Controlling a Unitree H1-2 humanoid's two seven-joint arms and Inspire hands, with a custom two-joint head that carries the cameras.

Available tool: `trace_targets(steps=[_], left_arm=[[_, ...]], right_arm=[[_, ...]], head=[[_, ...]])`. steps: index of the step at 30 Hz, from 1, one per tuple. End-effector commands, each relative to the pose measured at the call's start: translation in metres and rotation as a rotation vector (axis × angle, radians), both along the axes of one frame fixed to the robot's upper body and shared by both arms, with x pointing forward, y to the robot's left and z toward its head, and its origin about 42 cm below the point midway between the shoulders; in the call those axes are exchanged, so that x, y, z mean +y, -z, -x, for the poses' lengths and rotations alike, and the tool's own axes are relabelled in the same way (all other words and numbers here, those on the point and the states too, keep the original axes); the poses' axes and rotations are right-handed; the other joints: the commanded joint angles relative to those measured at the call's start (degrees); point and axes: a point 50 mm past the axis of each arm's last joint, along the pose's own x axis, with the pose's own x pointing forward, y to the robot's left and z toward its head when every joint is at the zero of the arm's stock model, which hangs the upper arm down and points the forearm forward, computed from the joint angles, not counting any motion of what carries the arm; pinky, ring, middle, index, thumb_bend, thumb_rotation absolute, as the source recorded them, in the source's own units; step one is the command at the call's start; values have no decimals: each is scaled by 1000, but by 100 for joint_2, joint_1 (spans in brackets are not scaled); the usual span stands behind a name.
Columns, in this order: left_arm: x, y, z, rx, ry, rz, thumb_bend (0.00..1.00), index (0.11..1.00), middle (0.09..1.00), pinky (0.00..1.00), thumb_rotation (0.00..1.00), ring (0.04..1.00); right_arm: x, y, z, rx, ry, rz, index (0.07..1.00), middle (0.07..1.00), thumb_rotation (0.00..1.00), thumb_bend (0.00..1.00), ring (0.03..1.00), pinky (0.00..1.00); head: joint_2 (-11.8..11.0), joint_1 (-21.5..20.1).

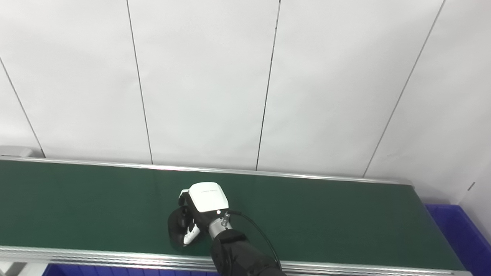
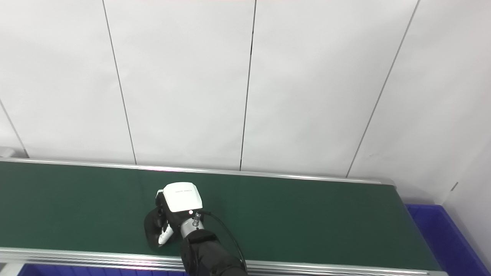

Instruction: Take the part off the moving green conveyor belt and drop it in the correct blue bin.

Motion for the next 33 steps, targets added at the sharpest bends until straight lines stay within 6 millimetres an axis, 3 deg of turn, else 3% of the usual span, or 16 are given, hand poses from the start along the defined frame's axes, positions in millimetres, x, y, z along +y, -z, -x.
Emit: trace_targets(steps=[1, 11, 18, 23, 33], left_arm=[[5, -8, -5, -45, 15, 0, 623, 883, 903, 811, 575, 880], [5, -9, -7, -40, 27, 6, 617, 888, 911, 819, 568, 889], [8, -7, -10, -30, 27, 13, 613, 897, 920, 832, 567, 900], [10, -4, -16, -11, 20, 36, 622, 899, 922, 839, 572, 904], [7, 0, -34, -1, 15, 69, 617, 905, 926, 851, 556, 907]], right_arm=[[18, 20, 25, 107, -31, 15, 580, 452, 0, 545, 372, 279], [14, 17, 18, 150, -13, 10, 511, 456, 0, 529, 431, 339], [7, -4, -2, 116, 14, -8, 474, 514, 0, 527, 499, 403], [-11, -23, -23, 66, 34, -88, 502, 519, 0, 517, 425, 389], [-45, -44, -44, 11, 75, -200, 494, 525, 0, 517, 417, 362]], head=[[12, -6], [31, -76], [39, -181], [33, -337], [54, -562]])
